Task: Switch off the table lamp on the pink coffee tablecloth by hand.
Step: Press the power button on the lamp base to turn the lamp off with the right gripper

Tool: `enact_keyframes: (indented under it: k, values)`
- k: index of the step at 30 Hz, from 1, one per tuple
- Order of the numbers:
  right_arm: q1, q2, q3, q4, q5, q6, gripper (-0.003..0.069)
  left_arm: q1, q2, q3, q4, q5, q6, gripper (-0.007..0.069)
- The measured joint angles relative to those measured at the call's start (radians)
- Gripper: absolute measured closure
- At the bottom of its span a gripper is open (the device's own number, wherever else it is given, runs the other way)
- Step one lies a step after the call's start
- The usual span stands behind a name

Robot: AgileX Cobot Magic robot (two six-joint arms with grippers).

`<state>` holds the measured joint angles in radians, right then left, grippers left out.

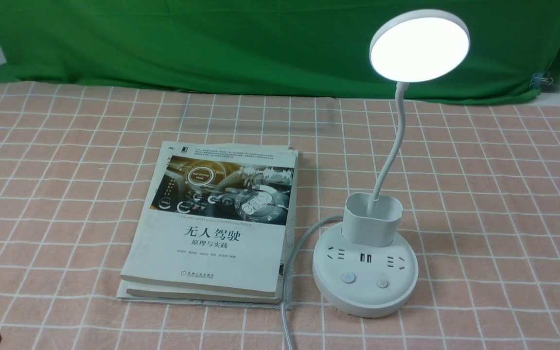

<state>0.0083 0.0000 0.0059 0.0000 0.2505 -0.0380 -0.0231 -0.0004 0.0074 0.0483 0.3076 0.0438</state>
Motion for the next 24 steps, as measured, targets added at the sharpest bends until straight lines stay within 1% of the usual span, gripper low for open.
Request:
enact_keyframes:
  k: [13, 15, 16, 18, 19, 20, 21, 24]
  values:
    - [0.0, 0.0, 0.0, 0.0, 0.0, 0.0, 0.0421, 0.0, 0.0, 0.0, 0.0, 0.0, 0.0, 0.0618]
    - [0.0, 0.0, 0.0, 0.009, -0.018, 0.016, 0.0421, 0.0, 0.0, 0.0, 0.0, 0.0, 0.0, 0.0618]
    - [0.0, 0.0, 0.0, 0.02, -0.038, 0.038, 0.0421, 0.0, 0.0, 0.0, 0.0, 0.0, 0.0, 0.0618]
    - [0.0, 0.0, 0.0, 0.05, -0.085, 0.128, 0.0421, 0.0, 0.0, 0.0, 0.0, 0.0, 0.0, 0.0618]
    - [0.0, 0.0, 0.0, 0.071, -0.124, 0.217, 0.0421, 0.0, 0.0, 0.0, 0.0, 0.0, 0.0, 0.0618]
    - [0.0, 0.0, 0.0, 0.078, -0.152, 0.258, 0.0421, 0.0, 0.0, 0.0, 0.0, 0.0, 0.0, 0.0618]
    - [0.0, 0.0, 0.0, 0.087, -0.192, 0.349, 0.0421, 0.0, 0.0, 0.0, 0.0, 0.0, 0.0, 0.0618]
    - [0.0, 0.0, 0.0, 0.093, -0.27, 0.495, 0.0421, 0.0, 0.0, 0.0, 0.0, 0.0, 0.0, 0.0618]
